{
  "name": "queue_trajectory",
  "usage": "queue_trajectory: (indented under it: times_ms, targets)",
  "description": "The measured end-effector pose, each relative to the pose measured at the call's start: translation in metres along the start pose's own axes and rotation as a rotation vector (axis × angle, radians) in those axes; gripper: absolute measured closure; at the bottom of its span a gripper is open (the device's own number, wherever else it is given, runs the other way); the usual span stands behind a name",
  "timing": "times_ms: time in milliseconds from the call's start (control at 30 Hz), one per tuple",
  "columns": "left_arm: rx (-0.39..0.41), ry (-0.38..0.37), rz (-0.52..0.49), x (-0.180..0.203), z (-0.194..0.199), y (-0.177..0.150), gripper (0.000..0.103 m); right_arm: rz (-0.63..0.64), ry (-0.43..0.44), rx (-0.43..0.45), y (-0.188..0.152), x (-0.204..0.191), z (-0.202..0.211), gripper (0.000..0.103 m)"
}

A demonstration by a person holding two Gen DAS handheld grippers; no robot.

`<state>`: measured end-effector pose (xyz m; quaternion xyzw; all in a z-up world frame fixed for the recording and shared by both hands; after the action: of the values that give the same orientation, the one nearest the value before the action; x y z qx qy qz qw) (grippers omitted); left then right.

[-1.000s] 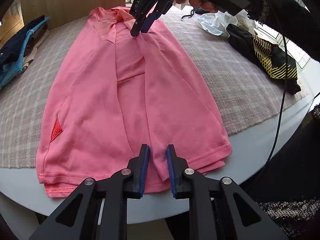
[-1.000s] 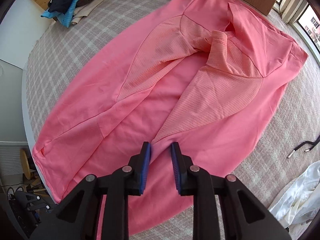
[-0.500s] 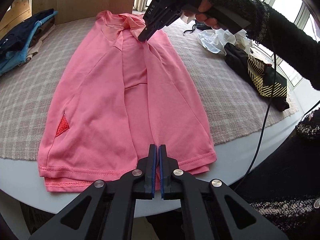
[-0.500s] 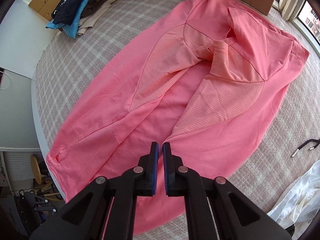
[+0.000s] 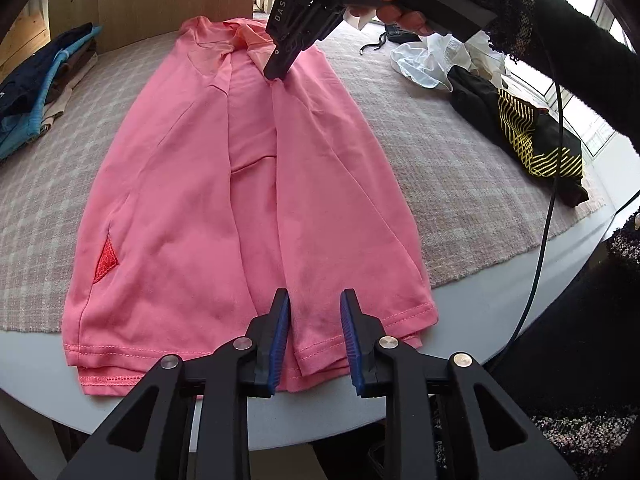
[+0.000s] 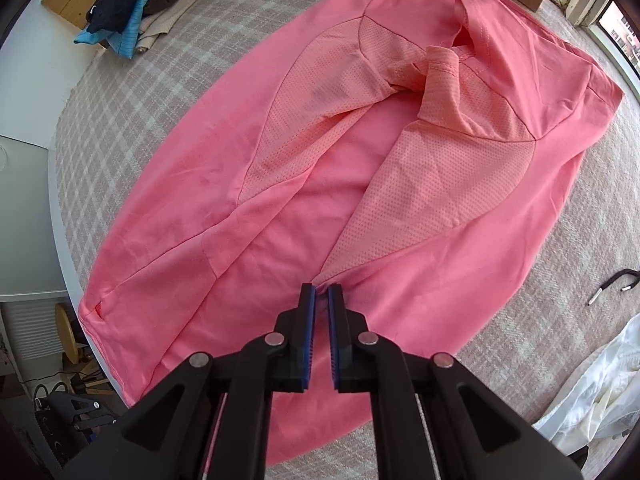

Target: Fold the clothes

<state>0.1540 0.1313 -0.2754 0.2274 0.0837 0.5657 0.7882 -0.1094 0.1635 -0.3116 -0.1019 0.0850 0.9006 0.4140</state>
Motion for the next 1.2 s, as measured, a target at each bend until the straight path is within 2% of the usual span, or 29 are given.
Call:
queue_trajectory:
  times_ms: [67,200,400,567,700,767,967,1033,1133,1200]
  targets:
    - [0.008,-0.002,-0.013,0.002,0.003,0.001,0.101,0.027,-0.006,0.005,0.000,-0.001,0.000,0.096]
    - [0.050,-0.011,-0.038,0.009,0.018,0.008,0.101,0.043,-0.005,0.010,-0.004,-0.001,0.005,0.098]
    - [0.065,-0.034,-0.064,0.018,0.031,0.014,0.101,0.028,0.030,0.061,0.000,-0.003,0.020,0.099]
    - [0.064,-0.001,0.016,-0.013,0.034,0.018,0.102,0.037,0.037,0.086,0.015,-0.016,0.015,0.099]
    - [0.034,0.008,0.057,-0.030,0.028,0.007,0.102,-0.001,0.035,0.044,0.015,-0.007,0.005,0.095]
    - [0.026,-0.004,0.065,-0.027,0.025,0.005,0.102,-0.045,0.013,0.017,0.012,0.000,0.004,0.087]
    - [0.033,-0.062,0.015,-0.001,0.023,0.010,0.102,-0.053,-0.007,-0.022,0.010,0.000,0.002,0.085]
    - [0.032,-0.066,0.004,0.002,0.022,0.011,0.102,-0.060,-0.025,-0.031,0.013,0.003,-0.002,0.085]
    - [0.029,-0.070,-0.006,0.005,0.021,0.013,0.102,-0.079,-0.006,-0.056,0.013,0.009,-0.009,0.086]
    - [0.028,-0.067,-0.008,0.004,0.021,0.013,0.102,-0.050,-0.005,-0.044,0.014,0.007,-0.009,0.087]
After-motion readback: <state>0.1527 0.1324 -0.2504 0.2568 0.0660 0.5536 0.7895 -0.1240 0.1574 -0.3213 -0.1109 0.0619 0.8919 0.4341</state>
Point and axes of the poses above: each gripper's, at about its wrist camera, not at the fingertips, and z roughly against the way its jaws point, x to its right, y to its top, the point moved 8 cm from there along -z, roughly the way its jaws point, and after that the axes turned 3 degrees about y, right-handed, at the moved point
